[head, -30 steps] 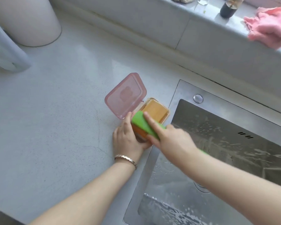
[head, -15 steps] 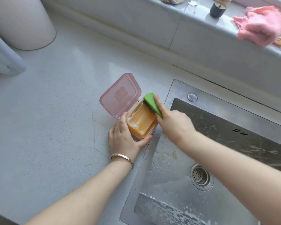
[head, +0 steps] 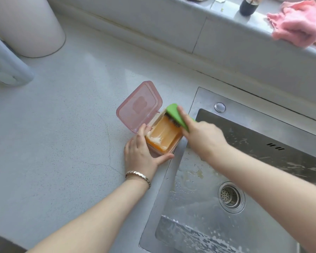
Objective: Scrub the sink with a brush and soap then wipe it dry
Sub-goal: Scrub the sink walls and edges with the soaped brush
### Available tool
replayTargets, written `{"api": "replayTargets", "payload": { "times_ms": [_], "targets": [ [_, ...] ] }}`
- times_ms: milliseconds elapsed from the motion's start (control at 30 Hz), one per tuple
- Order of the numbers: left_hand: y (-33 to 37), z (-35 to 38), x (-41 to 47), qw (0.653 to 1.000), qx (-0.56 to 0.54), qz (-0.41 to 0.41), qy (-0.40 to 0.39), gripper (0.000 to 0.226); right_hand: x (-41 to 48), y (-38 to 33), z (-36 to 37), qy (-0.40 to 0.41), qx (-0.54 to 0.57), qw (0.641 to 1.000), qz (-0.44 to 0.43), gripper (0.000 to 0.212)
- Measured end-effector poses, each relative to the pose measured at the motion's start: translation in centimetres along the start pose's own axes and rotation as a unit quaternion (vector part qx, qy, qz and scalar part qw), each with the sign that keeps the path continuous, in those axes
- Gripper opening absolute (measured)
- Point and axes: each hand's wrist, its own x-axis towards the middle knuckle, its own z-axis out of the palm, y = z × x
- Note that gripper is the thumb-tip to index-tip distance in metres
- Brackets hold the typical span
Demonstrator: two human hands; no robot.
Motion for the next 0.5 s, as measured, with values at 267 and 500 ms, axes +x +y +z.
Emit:
{"api": "replayTargets", "payload": {
  "times_ms": [267, 500],
  "targets": [
    [0.4, -0.8, 0.3, 0.997, -0.05, -0.036, -0.045, 0.101, -4.6, -3.2, 1.5, -0.033, -0.004, 0.996, -0.088, 0.059],
    [2.4, -4.9, 1.9, 0.987, 0.063, 0.142, -0.04, 0.077, -5.9, 0.7, -2.9, 0.004, 0.31, 0.95, 0.037, 0.05]
  ]
}}
